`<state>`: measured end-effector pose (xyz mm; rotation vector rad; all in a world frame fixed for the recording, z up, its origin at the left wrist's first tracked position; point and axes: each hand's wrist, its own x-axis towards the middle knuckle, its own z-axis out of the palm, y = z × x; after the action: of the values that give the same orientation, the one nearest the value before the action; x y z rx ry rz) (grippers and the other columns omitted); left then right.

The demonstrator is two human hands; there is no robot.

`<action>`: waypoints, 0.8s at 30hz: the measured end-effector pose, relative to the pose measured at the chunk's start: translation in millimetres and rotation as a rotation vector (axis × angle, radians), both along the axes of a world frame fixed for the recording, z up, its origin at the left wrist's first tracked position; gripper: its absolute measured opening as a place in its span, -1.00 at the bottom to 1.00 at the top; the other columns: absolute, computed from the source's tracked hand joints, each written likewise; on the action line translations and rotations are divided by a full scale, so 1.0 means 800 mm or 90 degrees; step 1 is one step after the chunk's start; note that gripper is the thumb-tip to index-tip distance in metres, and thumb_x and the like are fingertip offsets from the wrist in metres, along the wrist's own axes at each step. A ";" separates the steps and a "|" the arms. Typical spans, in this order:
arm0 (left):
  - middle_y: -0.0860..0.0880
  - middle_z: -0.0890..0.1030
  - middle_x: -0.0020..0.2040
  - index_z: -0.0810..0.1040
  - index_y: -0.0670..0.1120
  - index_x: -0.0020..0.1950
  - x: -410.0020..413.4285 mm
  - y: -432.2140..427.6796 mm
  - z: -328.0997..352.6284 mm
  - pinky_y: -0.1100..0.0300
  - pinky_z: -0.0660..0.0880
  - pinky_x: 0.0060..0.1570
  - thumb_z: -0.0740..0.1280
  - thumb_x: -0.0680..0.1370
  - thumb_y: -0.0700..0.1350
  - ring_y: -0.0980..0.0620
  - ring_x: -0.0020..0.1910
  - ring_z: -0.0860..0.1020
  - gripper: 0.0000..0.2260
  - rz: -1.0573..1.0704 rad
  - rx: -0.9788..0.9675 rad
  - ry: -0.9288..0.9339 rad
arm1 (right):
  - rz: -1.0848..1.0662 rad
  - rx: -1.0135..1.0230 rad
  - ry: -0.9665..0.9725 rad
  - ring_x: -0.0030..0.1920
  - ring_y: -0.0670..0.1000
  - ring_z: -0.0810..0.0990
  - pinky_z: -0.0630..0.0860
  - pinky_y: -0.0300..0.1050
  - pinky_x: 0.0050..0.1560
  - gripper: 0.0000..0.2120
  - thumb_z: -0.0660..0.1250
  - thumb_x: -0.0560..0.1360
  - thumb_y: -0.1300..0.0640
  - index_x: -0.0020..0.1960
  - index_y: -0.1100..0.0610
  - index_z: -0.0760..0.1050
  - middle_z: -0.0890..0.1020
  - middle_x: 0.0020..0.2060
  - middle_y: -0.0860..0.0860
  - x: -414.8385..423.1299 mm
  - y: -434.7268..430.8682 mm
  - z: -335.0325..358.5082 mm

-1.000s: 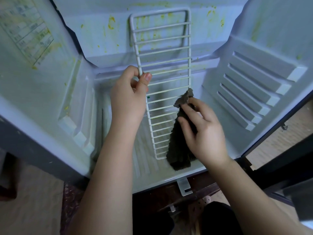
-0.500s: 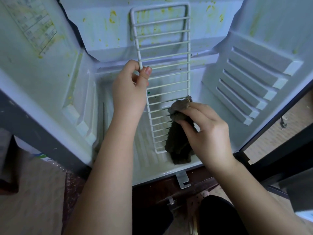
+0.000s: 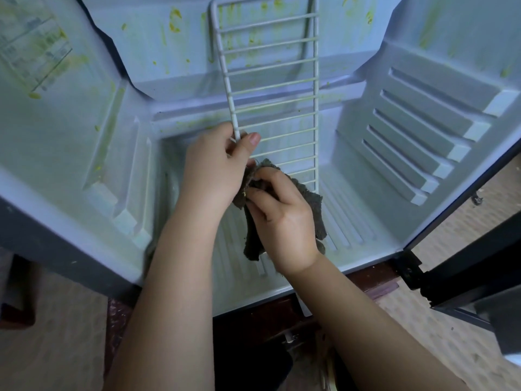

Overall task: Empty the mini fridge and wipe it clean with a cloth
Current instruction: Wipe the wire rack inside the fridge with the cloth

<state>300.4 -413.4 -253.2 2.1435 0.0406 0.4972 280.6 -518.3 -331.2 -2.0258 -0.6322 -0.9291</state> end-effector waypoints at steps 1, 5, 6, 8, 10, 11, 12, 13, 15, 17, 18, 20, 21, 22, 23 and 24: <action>-0.02 0.66 -0.23 0.57 -0.13 -0.09 -0.001 0.000 0.000 0.21 0.52 -0.17 0.30 0.61 -0.04 0.29 -0.33 0.61 -0.81 0.001 -0.003 0.004 | -0.010 -0.011 -0.017 -0.12 0.09 0.56 0.49 -0.18 -0.14 -0.87 0.41 0.38 0.45 -0.13 0.27 0.63 0.59 -0.05 0.04 0.002 -0.001 0.000; 0.13 0.57 -0.35 0.50 0.00 -0.23 -0.001 0.000 0.004 0.40 0.39 -0.35 0.27 0.63 -0.04 0.38 -0.43 0.55 -0.78 -0.003 0.008 0.030 | -0.019 -0.048 -0.087 -0.22 0.15 0.53 0.50 -0.07 -0.23 -0.88 0.42 0.39 0.44 -0.15 0.27 0.65 0.64 -0.18 0.10 0.013 -0.011 0.002; 0.14 0.56 -0.36 0.49 0.01 -0.25 -0.001 0.000 0.004 0.42 0.37 -0.36 0.27 0.63 -0.05 0.38 -0.44 0.54 -0.76 -0.005 0.009 0.032 | -0.022 -0.052 -0.095 -0.22 0.15 0.53 0.49 -0.07 -0.22 -0.89 0.41 0.41 0.43 -0.16 0.27 0.65 0.64 -0.19 0.09 0.014 -0.017 0.004; 0.15 0.57 -0.36 0.49 0.02 -0.27 -0.001 0.001 0.004 0.44 0.37 -0.37 0.27 0.63 -0.05 0.37 -0.46 0.54 -0.75 -0.007 0.002 0.038 | -0.038 -0.046 -0.097 -0.21 0.15 0.53 0.49 -0.10 -0.17 -0.90 0.37 0.44 0.42 -0.17 0.29 0.64 0.63 -0.20 0.11 0.019 -0.034 0.005; 0.15 0.59 -0.34 0.50 0.02 -0.26 0.000 0.002 0.004 0.43 0.38 -0.40 0.27 0.63 -0.05 0.34 -0.47 0.54 -0.75 -0.010 -0.015 0.046 | -0.074 -0.031 -0.090 -0.19 0.15 0.53 0.45 -0.17 -0.09 -0.91 0.36 0.45 0.40 -0.16 0.30 0.64 0.63 -0.21 0.13 0.026 -0.058 0.007; 0.14 0.59 -0.32 0.50 0.01 -0.24 -0.001 0.001 0.004 0.43 0.37 -0.43 0.26 0.63 -0.05 0.33 -0.48 0.54 -0.76 -0.014 -0.030 0.050 | -0.095 -0.029 -0.088 -0.19 0.15 0.54 0.43 -0.21 -0.06 -0.91 0.36 0.45 0.40 -0.16 0.30 0.64 0.63 -0.21 0.14 0.029 -0.072 0.008; 0.14 0.60 -0.31 0.51 0.00 -0.23 -0.001 0.001 0.004 0.45 0.36 -0.46 0.26 0.63 -0.06 0.32 -0.47 0.55 -0.77 -0.018 -0.044 0.053 | -0.113 -0.032 -0.085 -0.18 0.14 0.53 0.42 -0.25 -0.04 -0.90 0.35 0.45 0.39 -0.16 0.31 0.64 0.62 -0.21 0.14 0.032 -0.084 0.008; 0.13 0.60 -0.30 0.51 -0.02 -0.22 -0.001 0.000 0.004 0.46 0.36 -0.47 0.26 0.63 -0.07 0.30 -0.47 0.56 -0.77 -0.023 -0.053 0.056 | -0.127 -0.039 -0.082 -0.18 0.13 0.53 0.41 -0.27 -0.04 -0.90 0.34 0.45 0.39 -0.16 0.31 0.64 0.62 -0.21 0.14 0.035 -0.095 0.008; 0.11 0.60 -0.29 0.53 -0.08 -0.18 -0.002 -0.003 0.005 0.47 0.36 -0.47 0.25 0.63 -0.08 0.29 -0.46 0.58 -0.79 -0.029 -0.059 0.061 | -0.154 -0.041 -0.064 -0.18 0.12 0.54 0.41 -0.27 -0.10 -0.89 0.32 0.43 0.41 -0.17 0.31 0.62 0.61 -0.21 0.14 0.036 -0.109 0.006; 0.10 0.60 -0.29 0.54 -0.11 -0.15 -0.002 -0.004 0.004 0.47 0.36 -0.49 0.25 0.64 -0.09 0.29 -0.46 0.58 -0.80 -0.029 -0.072 0.065 | -0.183 -0.012 -0.021 -0.20 0.08 0.54 0.38 -0.29 -0.17 -0.88 0.31 0.41 0.42 -0.18 0.30 0.62 0.59 -0.22 0.14 0.032 -0.112 0.005; 0.10 0.60 -0.29 0.53 -0.09 -0.17 -0.001 -0.005 0.004 0.47 0.36 -0.49 0.26 0.63 -0.08 0.28 -0.45 0.58 -0.80 -0.027 -0.075 0.067 | -0.191 0.006 -0.005 -0.20 0.04 0.52 0.35 -0.33 -0.19 -0.88 0.32 0.40 0.43 -0.18 0.30 0.61 0.58 -0.22 0.14 0.028 -0.111 0.006; 0.09 0.62 -0.30 0.52 -0.03 -0.21 -0.001 -0.004 0.003 0.43 0.39 -0.47 0.27 0.63 -0.06 0.24 -0.44 0.59 -0.78 -0.021 -0.066 0.068 | -0.173 0.028 -0.001 -0.19 -0.01 0.50 0.34 -0.38 -0.15 -0.90 0.34 0.40 0.43 -0.18 0.30 0.61 0.58 -0.20 0.16 0.017 -0.100 0.007; 0.08 0.63 -0.31 0.53 -0.02 -0.21 -0.001 -0.004 0.003 0.41 0.41 -0.45 0.27 0.62 -0.04 0.21 -0.44 0.60 -0.78 -0.018 -0.059 0.067 | -0.144 0.023 -0.009 -0.16 0.00 0.51 0.37 -0.36 -0.11 -0.91 0.34 0.40 0.42 -0.18 0.31 0.61 0.59 -0.19 0.17 0.012 -0.090 0.007; 0.08 0.63 -0.32 0.54 -0.03 -0.20 -0.001 -0.003 0.002 0.40 0.42 -0.44 0.27 0.62 -0.04 0.22 -0.45 0.59 -0.78 -0.016 -0.056 0.064 | -0.106 0.009 -0.019 -0.14 0.04 0.54 0.42 -0.30 -0.08 -0.91 0.33 0.42 0.40 -0.18 0.31 0.61 0.59 -0.16 0.18 0.007 -0.077 0.007; 0.08 0.62 -0.33 0.55 -0.07 -0.18 -0.001 -0.004 0.003 0.40 0.43 -0.44 0.28 0.62 -0.04 0.25 -0.46 0.58 -0.79 -0.014 -0.053 0.061 | -0.068 -0.009 -0.025 -0.13 0.09 0.57 0.49 -0.21 -0.09 -0.91 0.31 0.43 0.37 -0.18 0.31 0.60 0.60 -0.14 0.18 0.002 -0.063 0.006; 0.09 0.61 -0.33 0.57 -0.11 -0.14 0.000 -0.004 0.003 0.41 0.42 -0.44 0.28 0.62 -0.05 0.29 -0.48 0.55 -0.79 -0.013 -0.048 0.056 | -0.040 -0.029 -0.029 -0.14 0.12 0.59 0.52 -0.12 -0.14 -0.90 0.31 0.44 0.36 -0.18 0.31 0.60 0.61 -0.13 0.18 -0.002 -0.048 0.005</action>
<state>300.1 -416.8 -251.2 2.0891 0.0856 0.3830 279.3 -557.1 -327.5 -2.0798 -0.6228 -1.0077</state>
